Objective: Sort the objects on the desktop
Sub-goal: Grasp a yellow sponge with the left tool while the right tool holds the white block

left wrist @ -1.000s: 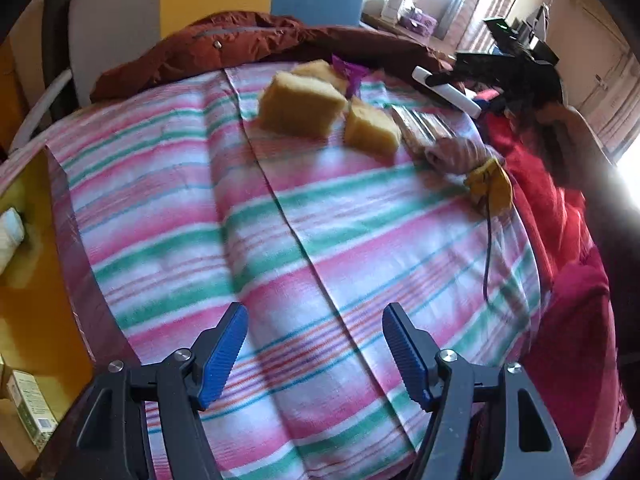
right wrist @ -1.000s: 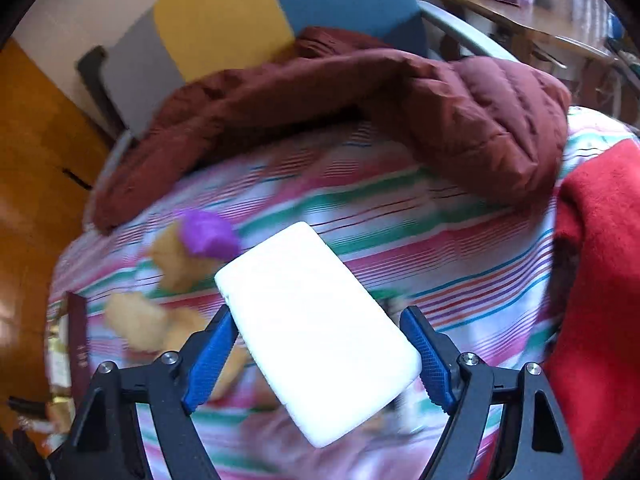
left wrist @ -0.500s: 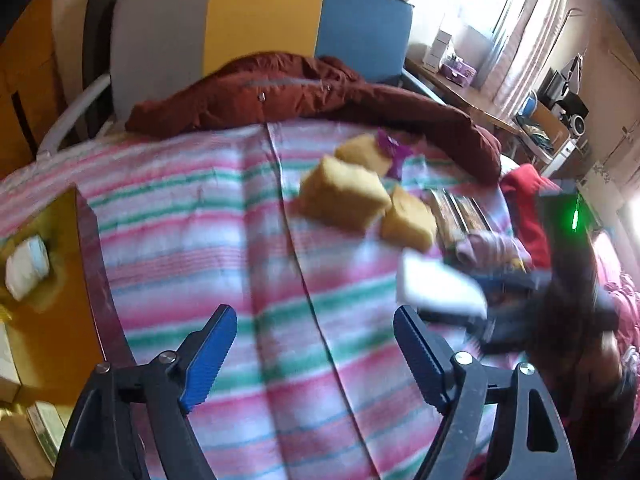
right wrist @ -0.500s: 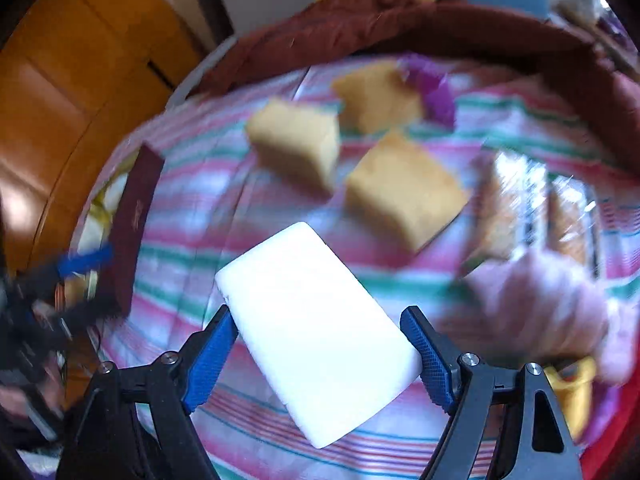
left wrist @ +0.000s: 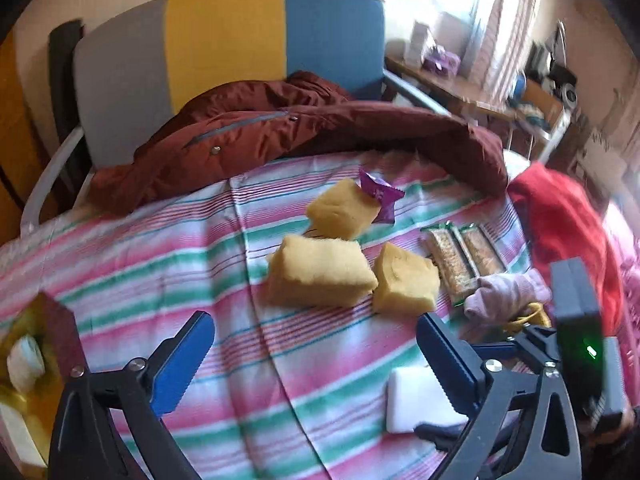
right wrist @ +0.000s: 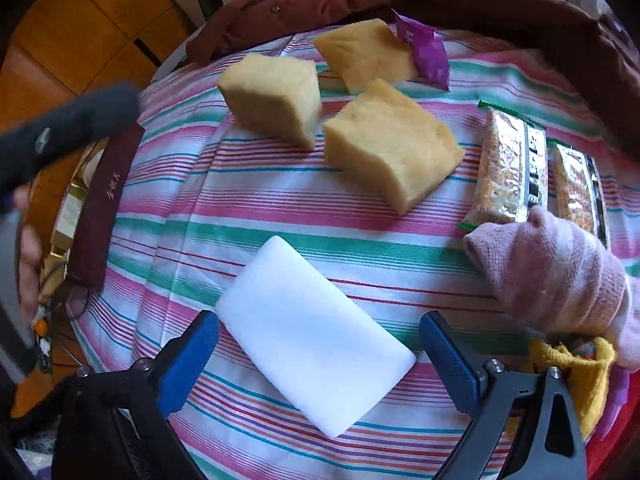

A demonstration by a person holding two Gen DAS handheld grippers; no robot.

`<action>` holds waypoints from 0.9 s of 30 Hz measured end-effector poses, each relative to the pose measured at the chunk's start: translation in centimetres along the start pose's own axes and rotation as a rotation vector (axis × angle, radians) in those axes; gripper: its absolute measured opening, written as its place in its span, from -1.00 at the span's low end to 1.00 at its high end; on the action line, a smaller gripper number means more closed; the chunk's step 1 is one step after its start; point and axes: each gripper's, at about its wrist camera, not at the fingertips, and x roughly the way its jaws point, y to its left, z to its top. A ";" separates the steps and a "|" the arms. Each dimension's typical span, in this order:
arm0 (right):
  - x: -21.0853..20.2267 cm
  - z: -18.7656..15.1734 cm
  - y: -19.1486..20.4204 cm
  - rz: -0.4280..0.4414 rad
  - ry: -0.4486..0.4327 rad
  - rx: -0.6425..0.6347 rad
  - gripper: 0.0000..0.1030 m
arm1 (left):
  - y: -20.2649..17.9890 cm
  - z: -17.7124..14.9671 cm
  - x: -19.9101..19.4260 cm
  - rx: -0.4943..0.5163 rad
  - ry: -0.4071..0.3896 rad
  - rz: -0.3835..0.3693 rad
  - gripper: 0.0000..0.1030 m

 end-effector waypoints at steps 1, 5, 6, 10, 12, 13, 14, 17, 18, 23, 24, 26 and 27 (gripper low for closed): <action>-0.1 0.0 0.1 0.000 -0.003 -0.012 0.97 | -0.2 0.3 0.4 0.010 0.008 -0.004 1.00; -0.6 -0.1 1.0 -0.008 -0.016 -0.088 0.99 | -0.7 1.5 2.2 0.040 0.010 0.014 1.00; -0.6 -0.1 1.1 -0.016 -0.018 -0.103 0.99 | -0.8 1.7 2.5 0.046 0.009 0.018 1.00; -0.3 -0.2 1.7 -0.014 -0.023 -0.150 0.99 | -0.7 2.4 3.9 0.066 0.010 0.073 1.00; -0.3 0.0 1.9 -0.026 -0.035 -0.165 0.99 | -0.6 2.6 4.4 0.064 0.020 0.067 1.00; -0.1 0.1 2.0 -0.022 -0.037 -0.168 0.99 | -0.6 2.7 4.7 0.066 0.025 0.063 1.00; 0.0 0.1 2.1 -0.022 -0.041 -0.170 0.99 | -0.7 2.8 5.0 0.071 0.026 0.067 1.00; 0.0 0.3 2.1 -0.029 -0.057 -0.167 0.99 | -0.8 2.8 6.2 0.076 0.033 0.083 1.00; 0.0 0.3 2.1 -0.032 -0.062 -0.168 0.99 | -0.7 2.9 6.5 0.071 0.043 0.084 1.00; 0.6 0.4 2.1 -0.053 -0.052 -0.180 0.99 | 0.0 2.4 7.9 0.050 0.056 0.101 0.84; 0.7 0.4 2.2 -0.055 -0.049 -0.184 0.99 | 0.2 2.2 8.1 0.038 0.061 0.095 0.78; 1.0 0.4 2.3 -0.067 -0.043 -0.193 0.99 | 0.8 2.0 8.2 0.002 0.074 0.043 0.53; 1.2 0.4 2.3 -0.074 -0.037 -0.199 0.99 | 0.9 1.9 8.2 -0.014 0.083 0.024 0.37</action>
